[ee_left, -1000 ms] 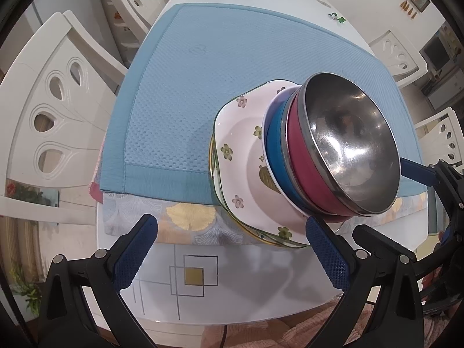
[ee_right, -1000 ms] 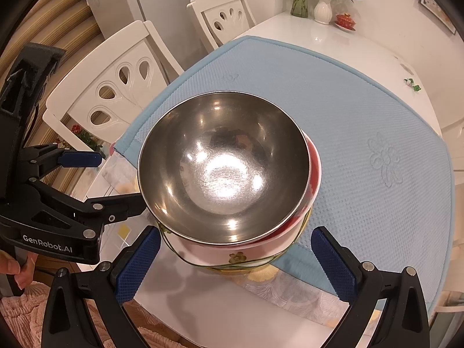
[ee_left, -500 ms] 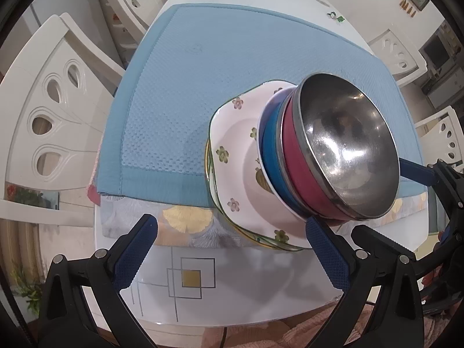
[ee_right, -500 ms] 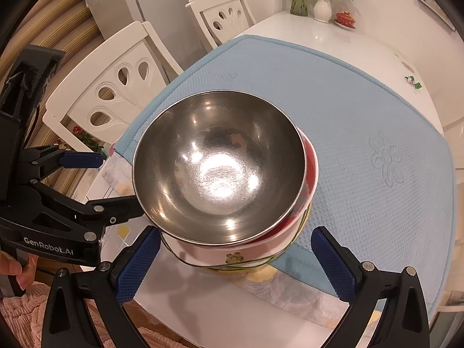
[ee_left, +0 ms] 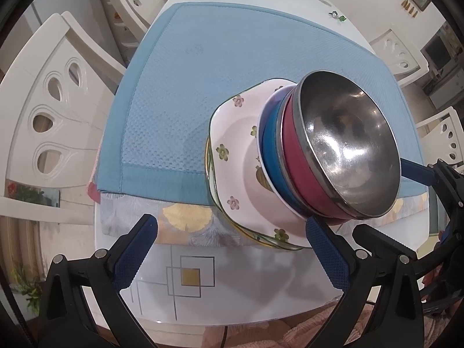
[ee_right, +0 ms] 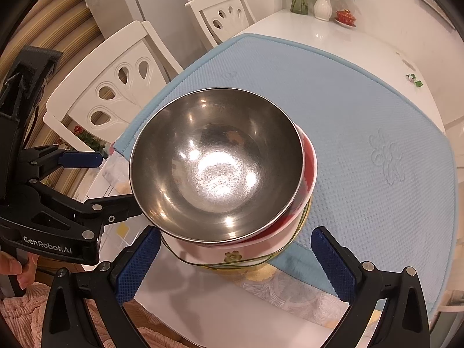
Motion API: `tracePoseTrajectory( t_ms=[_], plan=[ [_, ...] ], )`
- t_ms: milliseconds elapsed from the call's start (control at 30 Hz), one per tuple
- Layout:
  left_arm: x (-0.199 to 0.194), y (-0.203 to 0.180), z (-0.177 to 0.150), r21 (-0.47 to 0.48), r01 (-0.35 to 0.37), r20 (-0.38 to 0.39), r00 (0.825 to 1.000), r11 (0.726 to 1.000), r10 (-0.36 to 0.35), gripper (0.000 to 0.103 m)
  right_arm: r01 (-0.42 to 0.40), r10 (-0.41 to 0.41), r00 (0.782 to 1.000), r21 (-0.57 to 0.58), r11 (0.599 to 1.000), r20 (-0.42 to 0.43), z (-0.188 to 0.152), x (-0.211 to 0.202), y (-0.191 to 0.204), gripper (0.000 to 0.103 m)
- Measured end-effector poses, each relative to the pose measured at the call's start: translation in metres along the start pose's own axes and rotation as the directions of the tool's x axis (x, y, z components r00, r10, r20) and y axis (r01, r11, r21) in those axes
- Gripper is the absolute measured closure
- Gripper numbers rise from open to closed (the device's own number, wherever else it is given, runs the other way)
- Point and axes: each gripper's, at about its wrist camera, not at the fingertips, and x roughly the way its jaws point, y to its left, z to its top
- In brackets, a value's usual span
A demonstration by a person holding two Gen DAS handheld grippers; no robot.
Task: Organize plates and bowls
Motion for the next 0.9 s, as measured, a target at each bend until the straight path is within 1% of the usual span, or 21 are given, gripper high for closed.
tracePoseTrajectory(
  t_ms=[533, 900],
  plan=[
    [0.0002, 0.0050, 0.0004, -0.025, -0.005, -0.002, 1.000, 1.000, 0.005, 0.001, -0.009, 0.009, 1.000, -0.014, 1.000, -0.009, 0.0002, 0.0027, 0.0008, 0.000],
    [-0.0013, 0.0079, -0.0001, -0.049, -0.002, 0.014, 1.000, 0.999, 0.003, 0.001, -0.027, 0.026, 0.999, -0.027, 0.999, -0.026, 0.0020, 0.0096, 0.0016, 0.000]
  ],
)
